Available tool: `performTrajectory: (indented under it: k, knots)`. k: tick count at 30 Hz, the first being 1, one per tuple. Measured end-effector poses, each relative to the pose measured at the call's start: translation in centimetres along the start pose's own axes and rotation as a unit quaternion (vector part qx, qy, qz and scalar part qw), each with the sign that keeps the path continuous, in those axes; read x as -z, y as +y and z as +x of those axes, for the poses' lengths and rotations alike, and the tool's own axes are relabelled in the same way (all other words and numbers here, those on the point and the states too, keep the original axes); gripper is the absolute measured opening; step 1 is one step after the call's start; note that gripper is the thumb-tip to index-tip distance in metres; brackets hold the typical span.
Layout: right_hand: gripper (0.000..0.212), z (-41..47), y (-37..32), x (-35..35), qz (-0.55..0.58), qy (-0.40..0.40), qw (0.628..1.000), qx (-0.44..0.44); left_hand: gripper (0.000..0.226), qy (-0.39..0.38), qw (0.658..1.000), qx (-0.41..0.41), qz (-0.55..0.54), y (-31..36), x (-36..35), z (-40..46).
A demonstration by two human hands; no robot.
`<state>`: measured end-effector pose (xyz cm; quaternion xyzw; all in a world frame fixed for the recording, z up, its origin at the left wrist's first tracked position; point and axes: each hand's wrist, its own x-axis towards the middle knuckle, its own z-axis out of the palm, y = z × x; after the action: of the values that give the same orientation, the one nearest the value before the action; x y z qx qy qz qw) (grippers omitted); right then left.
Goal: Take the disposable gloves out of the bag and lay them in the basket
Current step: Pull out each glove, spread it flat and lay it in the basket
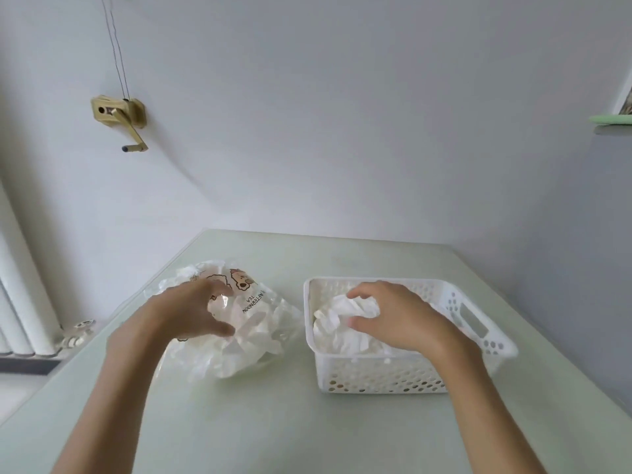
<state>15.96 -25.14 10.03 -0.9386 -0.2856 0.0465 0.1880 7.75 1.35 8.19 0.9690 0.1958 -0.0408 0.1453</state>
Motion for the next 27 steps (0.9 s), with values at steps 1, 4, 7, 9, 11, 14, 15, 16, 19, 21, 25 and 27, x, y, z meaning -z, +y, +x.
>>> performTrajectory:
  k: [1, 4, 7, 9, 11, 14, 15, 16, 19, 21, 25, 27]
  knots:
    - [0.033, 0.1, -1.6, -0.8, 0.008, 0.02, 0.999, 0.026, 0.051, -0.024, 0.999, 0.023, -0.002, -1.0, 0.1, 0.2]
    - [0.016, 0.9, -6.1, -3.4, 0.023, 0.05, 0.996, 0.077, 0.009, -0.038, 0.997, 0.043, -0.043, -2.8, -0.1, 1.0]
    - [0.023, 1.9, -9.1, -6.2, 0.057, 0.053, 0.993, 0.092, 0.005, -0.089, 0.989, 0.015, -0.116, -3.3, -0.6, 1.7]
    - [0.039, 2.7, -10.2, -8.2, 0.033, 0.04, 0.995, 0.09, 0.009, -0.096, 0.984, -0.005, -0.15, -3.4, -0.5, 1.6]
    - [0.043, 3.3, -10.5, -9.8, -0.019, 0.032, 0.996, 0.084, 0.012, -0.082, 0.981, -0.029, -0.174, -3.4, -0.4, 1.7]
    - [0.025, 4.2, -10.4, -10.7, -0.037, 0.055, 0.994, 0.089, 0.014, -0.077, 0.978, -0.065, -0.182, -3.9, -0.2, 1.5]
    - [0.02, 4.5, -10.0, -10.6, -0.03, 0.06, 0.993, 0.093, 0.018, -0.091, 0.978, -0.08, -0.168, -4.2, -0.1, 1.3]
    - [0.017, 4.7, -9.6, -10.3, -0.015, 0.061, 0.994, 0.092, 0.028, -0.11, 0.978, -0.09, -0.15, -4.3, -0.1, 1.1]
    - [0.017, 5.2, -7.9, -8.7, 0.082, 0.054, 0.992, 0.074, 0.052, -0.142, 0.979, -0.096, -0.114, -4.4, 0.0, 0.7]
    - [0.017, 5.4, -6.8, -7.7, 0.127, 0.05, 0.988, 0.067, 0.052, -0.136, 0.979, -0.097, -0.114, -4.3, -0.2, 0.9]
    - [0.02, 5.0, -5.8, -6.0, 0.123, 0.026, 0.988, 0.089, 0.05, -0.146, 0.979, -0.093, -0.11, -4.0, -0.6, 1.2]
    - [0.018, 5.0, -5.6, -5.2, 0.151, 0.095, 0.98, 0.084, 0.051, -0.146, 0.98, -0.09, -0.103, -3.9, -0.6, 1.1]
